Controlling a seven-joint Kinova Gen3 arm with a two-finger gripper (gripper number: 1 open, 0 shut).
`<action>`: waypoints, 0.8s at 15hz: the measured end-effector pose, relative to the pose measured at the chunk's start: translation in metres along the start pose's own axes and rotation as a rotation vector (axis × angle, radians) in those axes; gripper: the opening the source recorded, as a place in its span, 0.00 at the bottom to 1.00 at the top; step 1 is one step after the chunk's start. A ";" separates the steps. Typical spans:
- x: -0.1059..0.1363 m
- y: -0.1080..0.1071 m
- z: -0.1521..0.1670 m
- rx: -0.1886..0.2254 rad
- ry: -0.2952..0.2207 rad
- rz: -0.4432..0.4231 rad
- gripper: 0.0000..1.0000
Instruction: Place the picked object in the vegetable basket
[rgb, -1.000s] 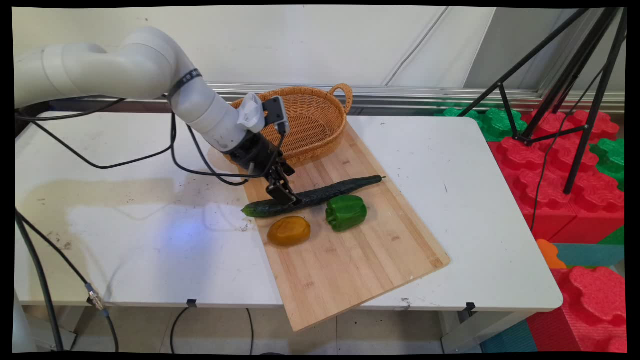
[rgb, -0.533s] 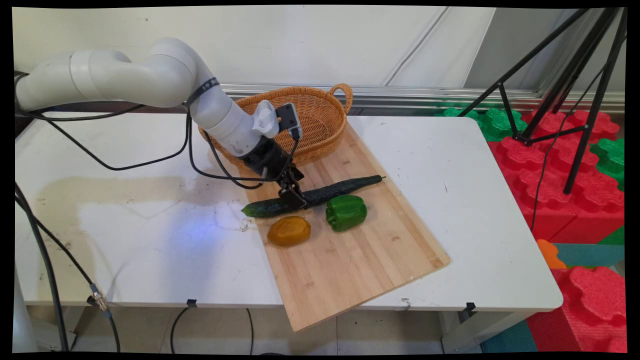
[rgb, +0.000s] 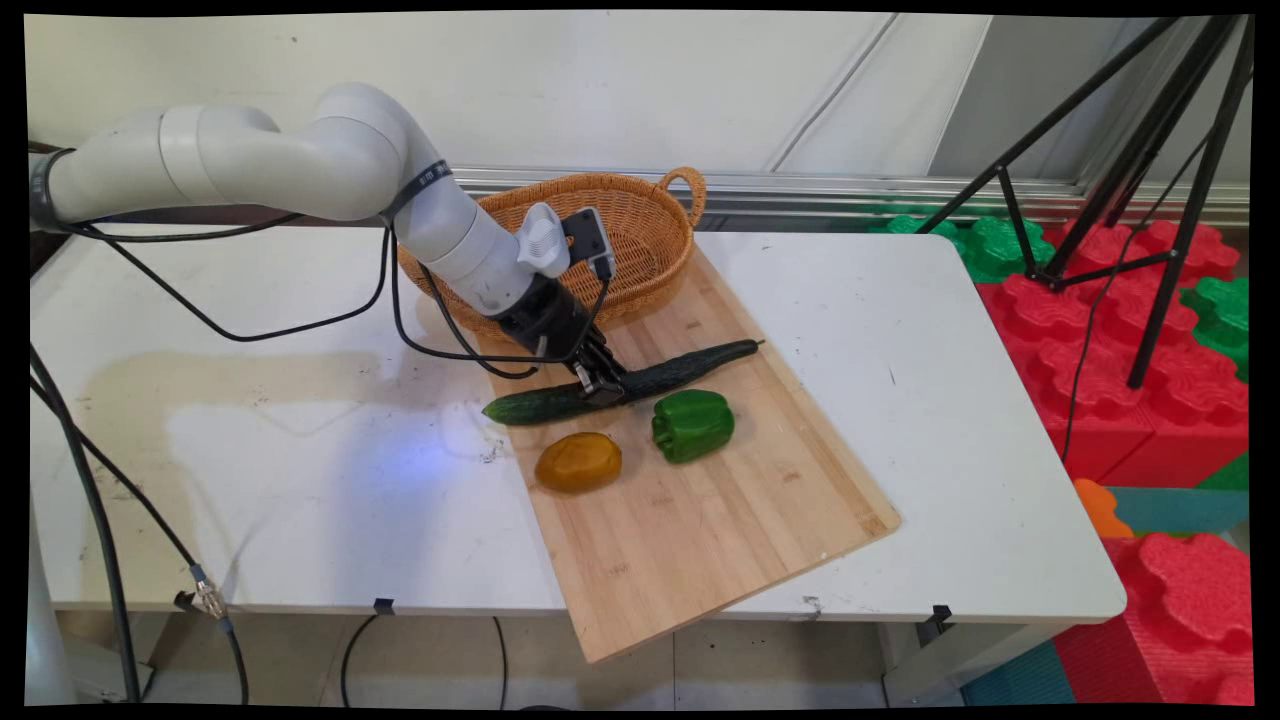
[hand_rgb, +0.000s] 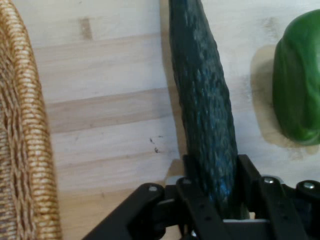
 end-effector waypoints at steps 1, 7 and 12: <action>0.000 0.000 0.000 0.000 0.000 -0.002 0.00; 0.002 0.004 -0.015 -0.001 0.029 -0.008 0.00; 0.003 0.008 -0.051 -0.005 0.069 -0.005 0.00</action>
